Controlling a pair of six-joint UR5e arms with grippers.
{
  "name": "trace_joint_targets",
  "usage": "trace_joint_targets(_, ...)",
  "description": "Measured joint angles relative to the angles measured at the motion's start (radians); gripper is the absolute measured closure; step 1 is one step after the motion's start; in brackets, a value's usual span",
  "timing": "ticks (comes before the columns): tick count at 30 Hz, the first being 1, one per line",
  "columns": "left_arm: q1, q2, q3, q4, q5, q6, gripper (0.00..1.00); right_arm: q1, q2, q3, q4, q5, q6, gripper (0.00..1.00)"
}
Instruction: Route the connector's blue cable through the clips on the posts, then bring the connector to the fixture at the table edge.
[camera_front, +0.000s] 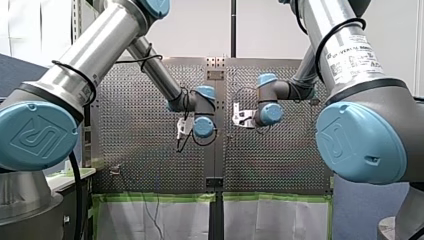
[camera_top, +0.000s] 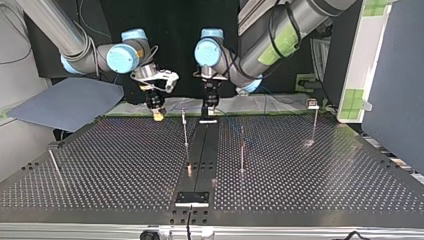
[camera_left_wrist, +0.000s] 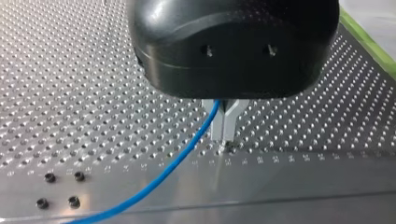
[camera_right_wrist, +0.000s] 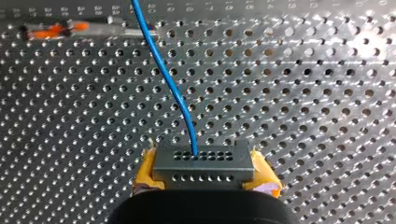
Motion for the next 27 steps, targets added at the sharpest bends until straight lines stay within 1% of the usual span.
trace_joint_targets(6,-0.016,-0.004,-0.015,0.01,-0.004,-0.003,1.0,-0.018,0.001,0.05,-0.044,0.0,0.0,1.0)
trace_joint_targets(11,-0.025,-0.004,-0.018,0.013,-0.01,-0.006,1.0,-0.035,0.002,0.079,-0.076,0.0,-0.004,1.0)
trace_joint_targets(13,-0.031,-0.009,-0.018,0.017,-0.013,-0.008,1.0,-0.04,0.003,0.084,-0.086,0.0,-0.004,1.0)
trace_joint_targets(16,-0.038,-0.024,-0.018,0.024,-0.015,-0.011,1.0,-0.049,0.011,0.088,-0.101,-0.001,-0.011,1.0)
trace_joint_targets(21,-0.045,-0.057,-0.018,0.046,-0.021,-0.017,1.0,-0.059,0.048,0.089,-0.126,-0.003,-0.028,1.0)
trace_joint_targets(27,-0.047,-0.068,-0.016,0.056,-0.022,-0.019,1.0,-0.065,0.078,0.09,-0.161,-0.019,-0.032,1.0)
